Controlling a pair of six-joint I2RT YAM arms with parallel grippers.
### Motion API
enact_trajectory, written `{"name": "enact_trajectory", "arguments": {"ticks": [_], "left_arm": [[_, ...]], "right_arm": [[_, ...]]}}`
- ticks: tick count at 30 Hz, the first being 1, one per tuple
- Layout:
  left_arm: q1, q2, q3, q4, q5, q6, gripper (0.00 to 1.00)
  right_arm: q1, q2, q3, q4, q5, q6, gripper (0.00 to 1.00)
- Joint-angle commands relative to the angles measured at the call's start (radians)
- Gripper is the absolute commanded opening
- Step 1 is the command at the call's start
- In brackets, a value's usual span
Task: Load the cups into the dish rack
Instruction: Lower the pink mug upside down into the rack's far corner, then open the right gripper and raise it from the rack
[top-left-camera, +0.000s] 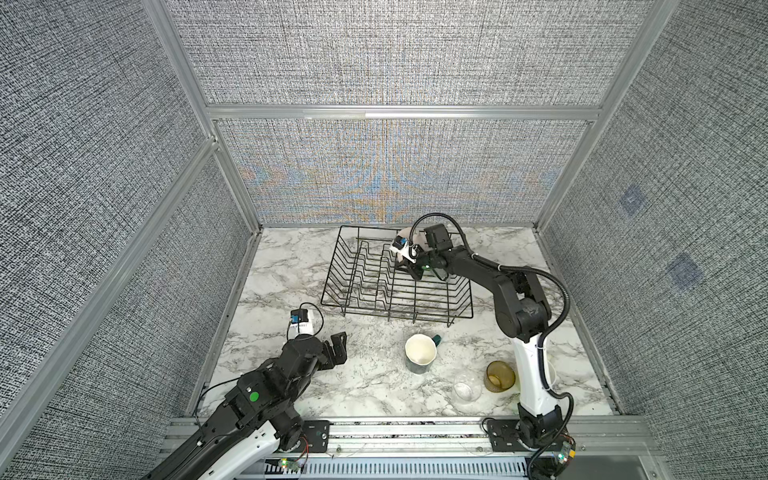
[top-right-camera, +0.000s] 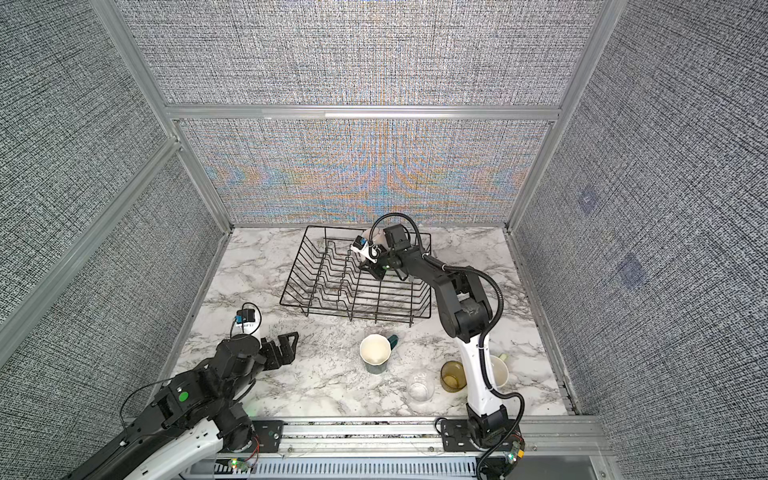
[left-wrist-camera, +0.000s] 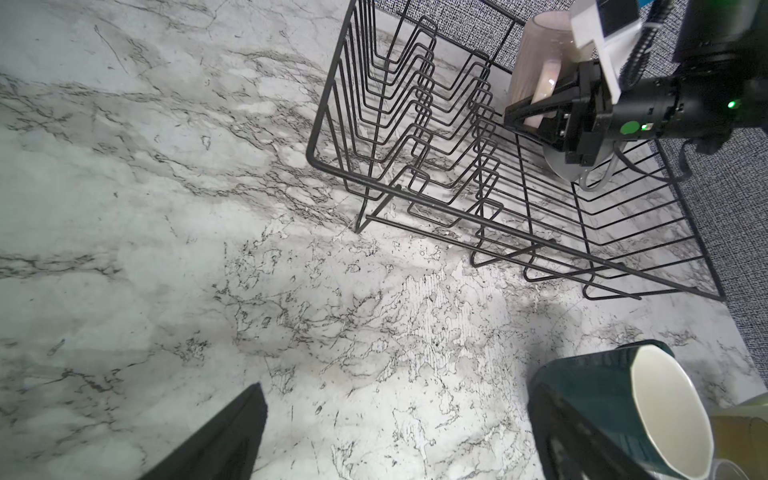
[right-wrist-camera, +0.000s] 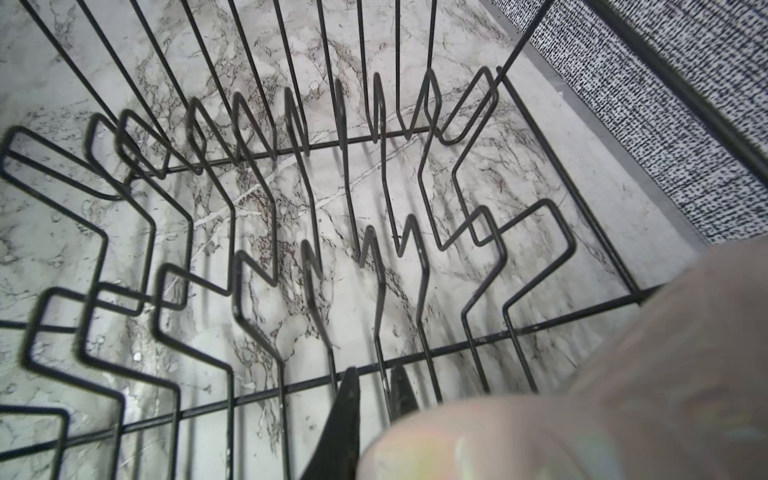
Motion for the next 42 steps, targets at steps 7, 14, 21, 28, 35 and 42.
{"name": "enact_trajectory", "arguments": {"ticks": [7,14,21,28,35,42], "left_arm": [[0.0,0.032,0.004,0.043,0.027,-0.001,0.99],[0.001,0.042,0.001,0.054,0.023,-0.003,0.99],[0.003,0.052,0.003,0.056,0.021,-0.005,0.99],[0.003,0.058,0.009,0.056,0.025,-0.004,0.99],[0.002,0.041,0.003,0.053,0.028,-0.006,0.99],[0.002,0.035,-0.017,0.09,0.074,-0.001,0.99]], "right_arm": [[-0.003,0.019,0.032,0.068,-0.112,-0.058,0.11],[-0.012,0.027,0.022,0.059,-0.131,-0.065,0.21],[-0.026,0.008,0.007,0.053,-0.125,-0.064,0.28],[-0.03,-0.024,-0.012,0.049,-0.094,-0.059,0.26],[-0.028,-0.111,-0.08,0.049,-0.102,-0.061,0.27],[-0.023,-0.265,-0.164,0.002,-0.094,-0.01,0.31]]}}
